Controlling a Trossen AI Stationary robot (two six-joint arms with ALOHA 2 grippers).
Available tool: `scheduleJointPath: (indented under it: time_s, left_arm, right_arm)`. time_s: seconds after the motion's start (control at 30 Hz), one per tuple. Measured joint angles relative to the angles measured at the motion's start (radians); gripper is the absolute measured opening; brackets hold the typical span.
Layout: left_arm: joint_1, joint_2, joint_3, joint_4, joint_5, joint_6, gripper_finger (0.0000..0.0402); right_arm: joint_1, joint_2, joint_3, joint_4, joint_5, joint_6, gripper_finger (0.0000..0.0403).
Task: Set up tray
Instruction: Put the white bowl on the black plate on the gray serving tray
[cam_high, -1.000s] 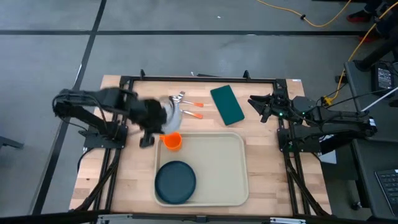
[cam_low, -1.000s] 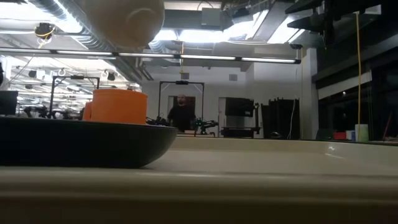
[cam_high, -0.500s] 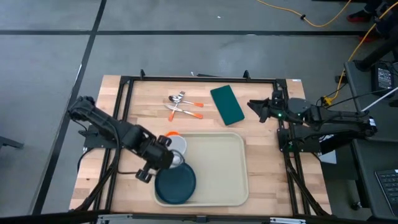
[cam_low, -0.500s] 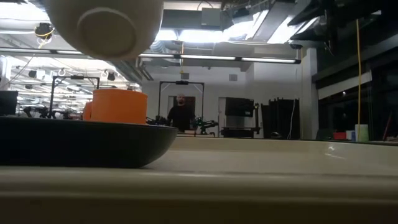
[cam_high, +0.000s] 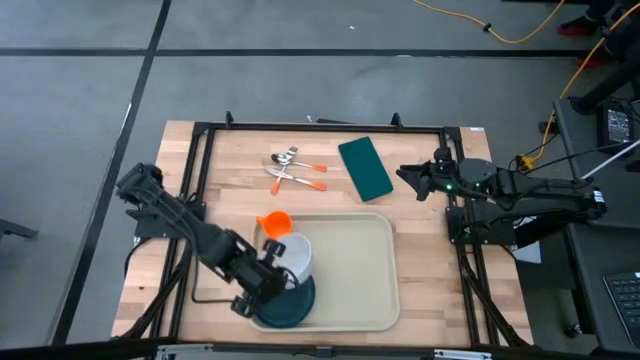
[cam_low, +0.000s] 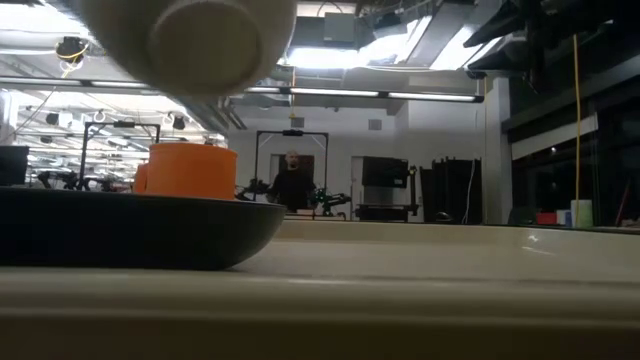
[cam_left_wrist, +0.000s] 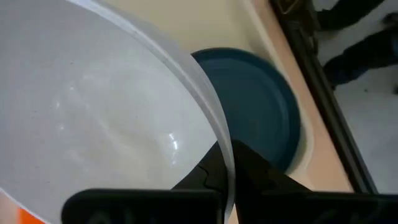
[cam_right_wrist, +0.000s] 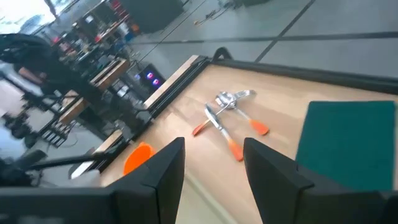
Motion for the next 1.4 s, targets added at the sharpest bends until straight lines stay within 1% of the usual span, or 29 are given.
scheduleJointPath:
  time_s: [0.1,0.23,0.33,0.43,0.7,0.83,1.0,1.23,1.4]
  left_arm:
    - [-0.037,0.065,0.006,0.022,0.025,0.007,0.0001]
    - [-0.078,0.153,0.045,-0.026,0.030,0.066,0.0001]
    - [-0.087,0.207,0.076,-0.040,0.052,0.095,0.0001]
    - [-0.092,0.250,0.088,-0.042,0.049,0.116,0.0001]
    - [-0.100,0.356,0.087,-0.107,0.054,0.143,0.0001]
    - [-0.114,0.382,0.090,-0.124,0.048,0.160,0.0002]
    - [-0.124,0.379,0.090,-0.127,0.055,0.147,0.0002]
    - [-0.124,0.378,0.089,-0.119,0.109,0.129,0.0003]
    - [-0.124,0.379,0.087,-0.109,0.128,0.130,0.0021]
  right_arm:
    - [0.000,0.000,0.000,-0.001,-0.035,-0.012,0.0169]
    - [0.000,0.000,0.000,-0.005,-0.052,-0.007,0.0169]
    - [0.000,0.000,0.000,-0.005,-0.052,-0.007,0.0169]
    - [0.000,0.000,0.000,-0.005,-0.052,-0.007,0.0169]
    - [0.000,0.000,0.000,-0.005,-0.052,-0.007,0.0169]
    - [0.000,0.000,0.000,-0.005,-0.052,-0.007,0.0169]
    - [0.000,0.000,0.000,-0.005,-0.051,-0.007,0.0169]
    - [0.000,0.000,0.000,-0.005,-0.051,-0.012,0.0169]
    - [0.000,0.000,0.000,-0.004,-0.051,-0.015,0.0169]
